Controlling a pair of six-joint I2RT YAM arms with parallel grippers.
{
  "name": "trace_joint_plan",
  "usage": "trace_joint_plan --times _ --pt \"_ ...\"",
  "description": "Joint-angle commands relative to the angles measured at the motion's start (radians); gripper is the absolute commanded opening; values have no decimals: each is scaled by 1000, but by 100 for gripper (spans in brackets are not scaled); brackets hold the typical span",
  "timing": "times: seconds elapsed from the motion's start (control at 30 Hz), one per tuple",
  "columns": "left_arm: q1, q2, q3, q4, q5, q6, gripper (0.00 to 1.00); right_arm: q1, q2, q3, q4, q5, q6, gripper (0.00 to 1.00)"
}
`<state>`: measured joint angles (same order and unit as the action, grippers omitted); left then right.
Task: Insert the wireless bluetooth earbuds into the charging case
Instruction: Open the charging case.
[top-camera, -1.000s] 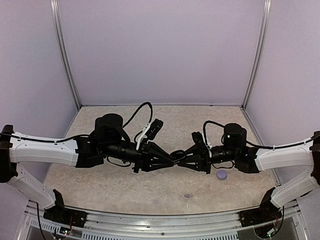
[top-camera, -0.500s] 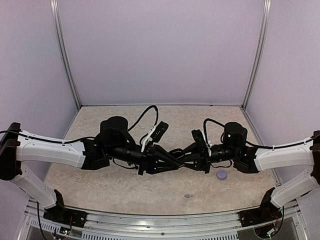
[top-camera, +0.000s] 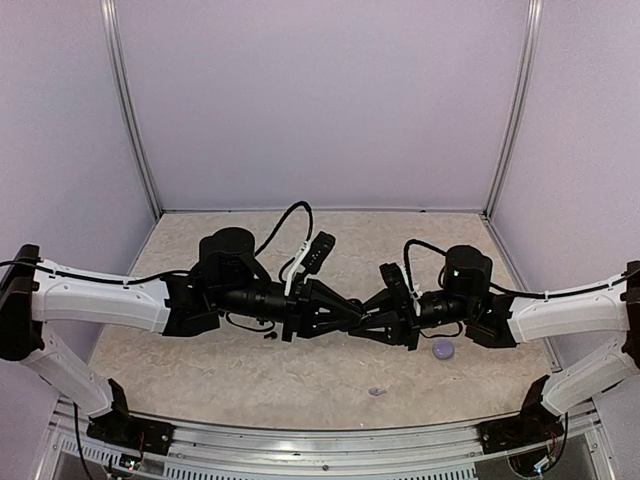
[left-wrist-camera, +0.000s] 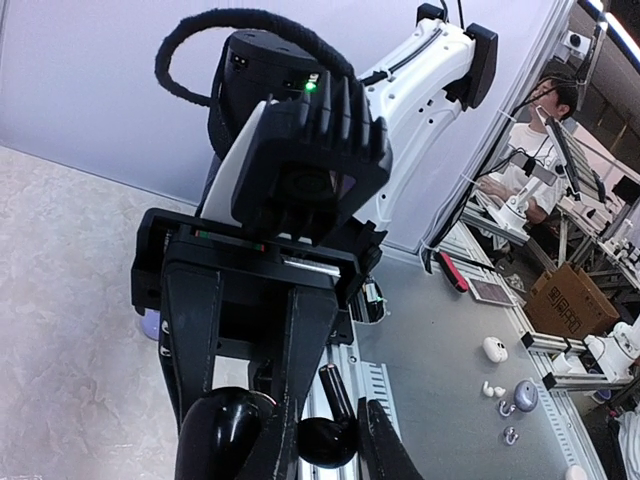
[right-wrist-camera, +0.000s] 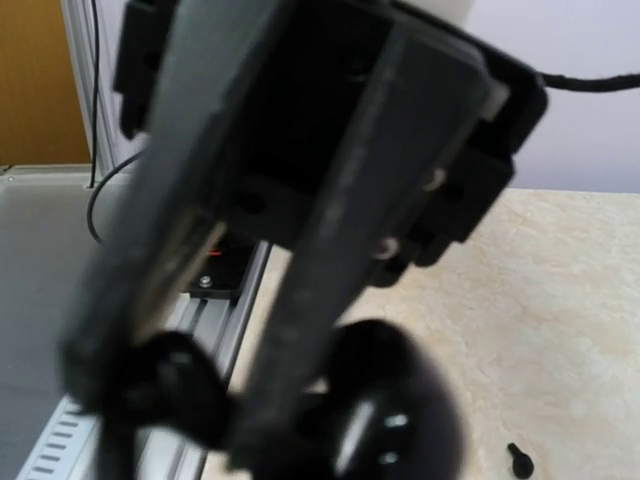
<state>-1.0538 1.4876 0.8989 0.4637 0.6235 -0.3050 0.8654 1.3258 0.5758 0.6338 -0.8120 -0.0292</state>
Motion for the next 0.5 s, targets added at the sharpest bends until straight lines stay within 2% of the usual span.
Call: trace_joint_plan --times 0.0,0.3,0.47 --pt "18 -30 3 17 -53 17 11 15 -28 9 15 -21 -9 0" --pt "34 -54 -13 14 -65 20 11 16 -44 -7 29 -29 -11 0" --pt "23 -100 -22 1 -76 46 11 15 -52 -21 14 34 -40 0"
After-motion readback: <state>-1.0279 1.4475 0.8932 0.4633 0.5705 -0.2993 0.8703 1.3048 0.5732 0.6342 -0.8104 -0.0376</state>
